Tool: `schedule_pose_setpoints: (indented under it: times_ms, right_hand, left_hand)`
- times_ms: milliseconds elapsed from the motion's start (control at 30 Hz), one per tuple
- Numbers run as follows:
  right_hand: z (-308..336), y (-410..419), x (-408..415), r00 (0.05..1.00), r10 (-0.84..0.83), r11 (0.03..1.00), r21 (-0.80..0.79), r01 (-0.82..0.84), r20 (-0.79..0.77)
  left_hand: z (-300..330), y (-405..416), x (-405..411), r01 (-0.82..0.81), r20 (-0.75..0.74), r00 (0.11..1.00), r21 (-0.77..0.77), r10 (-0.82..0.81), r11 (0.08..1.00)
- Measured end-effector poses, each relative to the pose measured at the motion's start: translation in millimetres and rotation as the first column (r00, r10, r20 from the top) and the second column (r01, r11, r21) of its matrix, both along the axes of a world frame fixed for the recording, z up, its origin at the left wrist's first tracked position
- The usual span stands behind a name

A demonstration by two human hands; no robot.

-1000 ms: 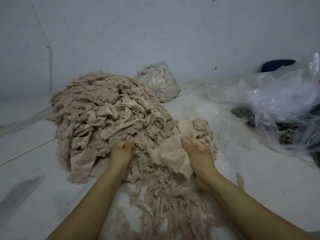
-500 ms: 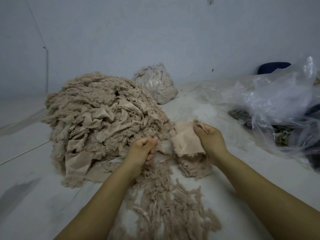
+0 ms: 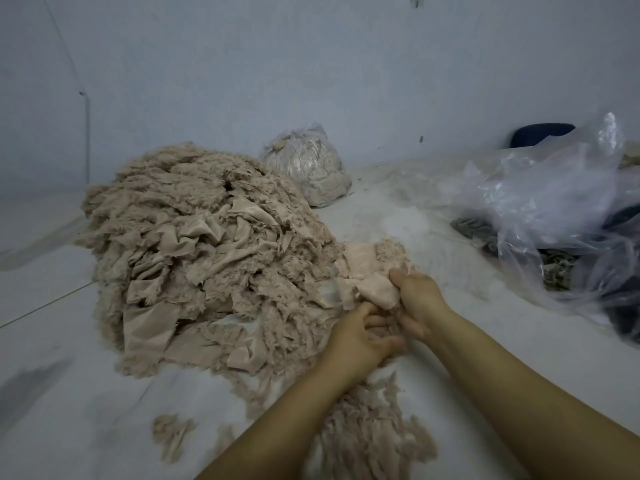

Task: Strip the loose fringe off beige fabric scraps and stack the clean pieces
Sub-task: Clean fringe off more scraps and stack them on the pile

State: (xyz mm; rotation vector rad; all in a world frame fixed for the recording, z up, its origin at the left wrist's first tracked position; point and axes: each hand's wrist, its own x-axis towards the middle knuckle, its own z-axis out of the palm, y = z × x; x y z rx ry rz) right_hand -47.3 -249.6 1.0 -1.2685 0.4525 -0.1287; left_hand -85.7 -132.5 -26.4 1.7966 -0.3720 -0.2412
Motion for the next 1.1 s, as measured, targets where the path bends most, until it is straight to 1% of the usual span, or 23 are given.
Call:
schedule_pose_setpoints:
  times_ms: [67,100,167,200,300,333,367,400,467,533,600,667,700,767,833,867,900,933,967,1000,1033,1067,1100]
  right_hand:
    - [1.5,-0.3,-0.5,1.000,0.022,1.000,-0.010,-0.022,0.000]
    - [1.6,-1.6,-0.6,1.000,0.022,1.000,-0.023,-0.022,0.009]
    - [2.2,-6.6,0.0,0.999,0.016,0.999,-0.047,-0.014,0.042]
    - [2.4,-10.3,0.4,0.998,0.015,0.996,-0.085,-0.010,0.056]
    - [0.7,-23.8,2.2,0.992,0.098,0.950,-0.303,-0.069,0.082]
    - [0.7,-27.6,1.3,0.987,0.149,0.898,-0.427,-0.109,0.063]
    - [0.0,-31.1,0.9,0.982,0.185,0.800,-0.584,-0.138,0.022]
    - [-2.3,-33.6,0.7,0.981,0.194,0.653,-0.742,-0.152,-0.031]
    - [-6.6,-34.1,-1.6,0.989,0.135,0.386,-0.915,-0.113,-0.065]
    - [-13.3,-29.8,-5.0,0.995,0.098,0.231,-0.973,-0.013,0.010]
    - [-22.1,-22.1,-10.7,0.983,0.175,0.151,-0.988,0.026,0.052]
    - [-34.9,-13.6,-15.6,0.958,0.282,0.071,-0.995,-0.068,-0.045]
    - [-41.4,-11.4,-16.0,0.946,0.295,0.016,-0.990,-0.143,-0.132]
    - [-46.3,-11.0,-14.5,0.932,0.236,-0.065,-0.961,-0.268,-0.276]
    - [-40.5,-8.6,-11.2,0.953,0.157,-0.059,-0.966,-0.253,-0.259]
    - [-36.8,-4.4,-11.3,0.973,0.140,-0.077,-0.982,-0.174,-0.183]
    - [-33.5,1.9,-13.3,0.984,0.170,-0.086,-0.996,-0.037,-0.052]
    - [-30.4,10.4,-14.9,0.965,0.244,-0.048,-0.993,0.112,0.097]
    - [-27.8,21.0,-16.4,0.922,0.330,0.025,-0.978,0.207,0.204]
    - [-24.4,33.3,-19.3,0.881,0.412,0.114,-0.973,0.202,0.231]
    - [-21.4,46.4,-22.0,0.853,0.480,0.187,-0.974,0.128,0.204]
    - [-20.0,58.6,-22.4,0.834,0.534,0.230,-0.973,0.019,0.142]
    - [-20.0,69.4,-21.4,0.815,0.576,0.239,-0.967,-0.093,0.064]
  left_hand:
    - [3.4,-4.1,-2.8,-0.013,-0.140,0.990,-0.180,-0.013,0.984]
    - [5.7,-2.7,-4.8,-0.008,-0.162,0.987,-0.202,-0.026,0.979]
    - [8.1,5.3,-7.6,0.057,-0.169,0.982,-0.149,-0.082,0.987]
    - [8.5,11.2,-7.7,0.118,-0.166,0.978,-0.081,-0.130,0.990]
    - [19.0,36.0,-6.6,0.298,-0.175,0.946,0.140,-0.273,0.944]
    - [22.3,45.4,-4.2,0.318,-0.163,0.943,0.190,-0.290,0.929]
    - [27.1,54.1,-2.0,0.310,-0.133,0.949,0.227,-0.286,0.923]
    - [30.3,61.5,1.9,0.266,-0.073,0.964,0.262,-0.256,0.928]
    - [31.4,73.6,10.2,0.078,0.091,0.989,0.336,-0.115,0.939]
    - [27.9,83.4,17.0,-0.187,0.277,0.957,0.385,0.080,0.904]
    - [21.9,92.0,22.2,-0.348,0.414,0.899,0.477,0.143,0.807]
    - [11.6,98.9,26.3,-0.371,0.385,0.912,0.632,0.140,0.680]
    - [8.2,100.8,26.7,-0.371,0.364,0.918,0.656,0.155,0.658]
    - [1.7,105.0,26.2,-0.354,0.358,0.918,0.554,0.168,0.753]
    - [-2.9,111.2,24.8,-0.308,0.366,0.923,0.512,0.120,0.802]
    - [-4.8,115.7,25.3,-0.265,0.346,0.935,0.524,0.082,0.810]
    - [-5.6,119.5,25.4,-0.216,0.327,0.944,0.522,0.039,0.825]
    - [-7.2,122.9,25.6,-0.176,0.318,0.948,0.523,0.000,0.834]
    - [-8.6,125.6,24.5,-0.162,0.320,0.948,0.481,0.000,0.862]
    - [-10.4,128.0,23.1,-0.195,0.335,0.941,0.414,0.050,0.889]
    - [-11.3,130.6,21.8,-0.267,0.365,0.921,0.338,0.135,0.902]
    - [-12.7,134.4,22.7,-0.363,0.396,0.889,0.306,0.229,0.880]
    - [-11.7,137.8,21.8,-0.442,0.410,0.863,0.327,0.296,0.835]
